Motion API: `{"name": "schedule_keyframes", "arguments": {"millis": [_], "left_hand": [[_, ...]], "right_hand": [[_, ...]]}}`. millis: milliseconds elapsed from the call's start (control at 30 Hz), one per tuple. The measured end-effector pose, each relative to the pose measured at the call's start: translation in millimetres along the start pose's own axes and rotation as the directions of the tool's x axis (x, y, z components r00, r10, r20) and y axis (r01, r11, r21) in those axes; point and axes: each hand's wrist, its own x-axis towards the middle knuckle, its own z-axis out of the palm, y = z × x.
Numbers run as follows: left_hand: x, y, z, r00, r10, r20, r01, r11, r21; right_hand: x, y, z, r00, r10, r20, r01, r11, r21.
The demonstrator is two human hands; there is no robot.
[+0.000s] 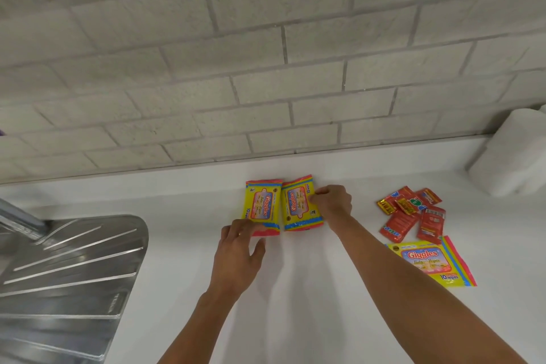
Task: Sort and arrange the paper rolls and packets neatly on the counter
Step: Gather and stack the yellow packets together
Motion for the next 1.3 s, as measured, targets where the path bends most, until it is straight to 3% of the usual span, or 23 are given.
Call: {"name": "schedule_keyframes", "arguments": {"millis": [200, 433, 633, 800, 933, 1200, 1300], "left_hand": [[2.9, 0.8, 0.7, 1.0, -0.013, 0.029, 0.012, 1.0, 0.015], [6.2, 11.1, -3.4, 0.998, -0.033, 0.055, 0.031, 0.999, 0.028], [-1.1, 24.5, -4.3, 0.998, -0.009, 0.059, 0.007, 0.999, 0.035], [-14.0, 47.6, 3.5, 0.999, 0.016, 0.044, -0.016, 1.0, -0.006], [-22.7, 65.9, 12.7, 0.999, 0.018, 0.041, -0.015, 0.998, -0.055], [-39.2, 111.8, 27.0, 1.0, -0.004, 0.029, 0.007, 0.996, -0.088], [-46.3, 126.7, 31.5, 0.998, -0.042, 0.04, 0.045, 0.995, -0.084]], "right_hand": [[-1.1, 6.7, -2.3, 0.998, -0.054, 0.009, 0.055, 0.99, -0.129], [-8.8, 14.7, -37.2, 0.967, -0.211, 0.14, 0.224, 0.971, -0.084], [-33.3, 55.3, -113.5, 0.885, -0.422, 0.198, 0.466, 0.811, -0.355], [-49.3, 103.9, -168.1, 0.931, -0.276, 0.24, 0.365, 0.739, -0.566], [-54.3, 123.8, -187.5, 0.946, -0.167, 0.28, 0.322, 0.604, -0.729], [-52.6, 124.1, -206.1, 0.917, -0.16, 0.365, 0.398, 0.371, -0.839], [-46.6, 118.7, -208.9, 0.908, -0.115, 0.404, 0.418, 0.331, -0.846]]}}
